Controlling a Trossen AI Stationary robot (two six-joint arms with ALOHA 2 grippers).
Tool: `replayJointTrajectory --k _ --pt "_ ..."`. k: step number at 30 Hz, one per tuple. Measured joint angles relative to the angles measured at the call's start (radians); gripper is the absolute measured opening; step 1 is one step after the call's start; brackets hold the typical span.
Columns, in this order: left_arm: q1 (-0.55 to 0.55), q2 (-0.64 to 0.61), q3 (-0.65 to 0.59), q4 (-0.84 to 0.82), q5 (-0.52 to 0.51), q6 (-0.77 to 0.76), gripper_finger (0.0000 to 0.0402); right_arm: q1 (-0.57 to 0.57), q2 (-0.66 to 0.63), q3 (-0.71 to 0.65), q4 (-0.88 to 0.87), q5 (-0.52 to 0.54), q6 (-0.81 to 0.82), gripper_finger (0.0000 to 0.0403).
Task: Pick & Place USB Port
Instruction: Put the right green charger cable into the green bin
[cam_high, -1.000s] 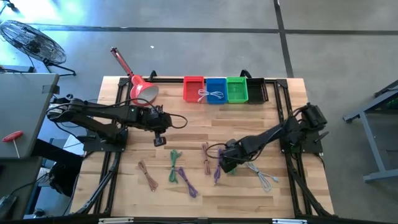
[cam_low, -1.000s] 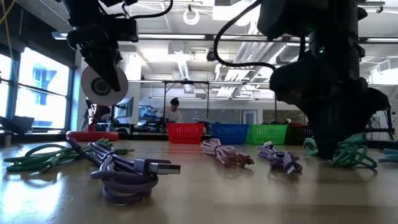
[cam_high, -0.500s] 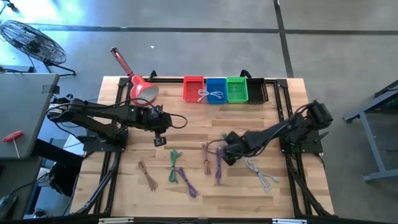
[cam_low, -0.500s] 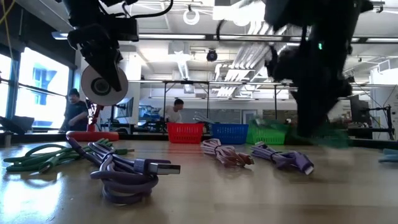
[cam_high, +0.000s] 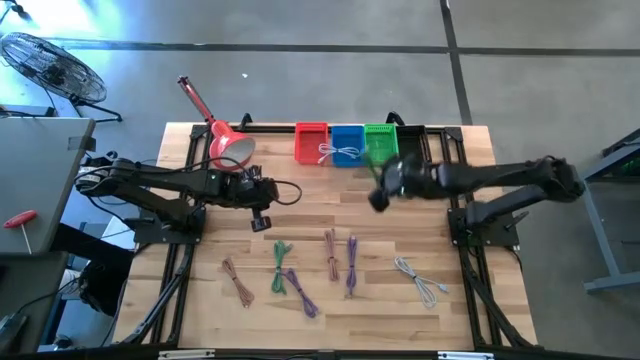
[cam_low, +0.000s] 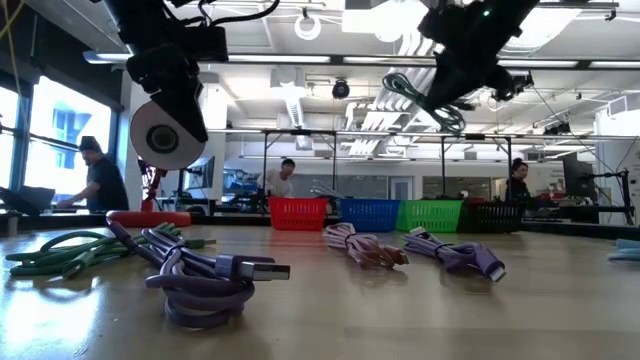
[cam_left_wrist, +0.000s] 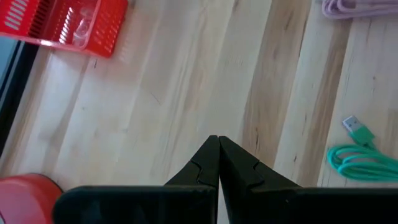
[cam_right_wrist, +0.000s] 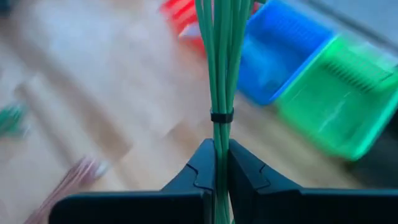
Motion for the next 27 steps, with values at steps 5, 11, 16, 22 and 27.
replayJointTrajectory --k 5,11,16,22,27 --pt "0.000 0.000 0.000 0.001 -0.001 0.001 0.0001 -0.205 -0.007 0.000 0.093 -0.010 -0.144 0.0009" --pt "0.000 0.000 0.000 0.022 -0.014 0.008 0.0001 -0.379 0.071 0.001 0.135 -0.049 -0.199 0.0009" --pt "0.000 0.000 0.000 0.020 -0.015 0.018 0.0001 -0.460 0.195 0.001 0.172 -0.099 -0.214 0.0009" --pt "0.000 0.000 0.000 0.019 -0.025 0.018 0.0001 -0.534 0.327 0.001 0.307 -0.193 -0.259 0.0009" --pt "0.000 0.000 0.000 0.016 -0.025 0.018 0.0001 -0.581 0.370 0.001 0.331 -0.206 -0.263 0.0009"
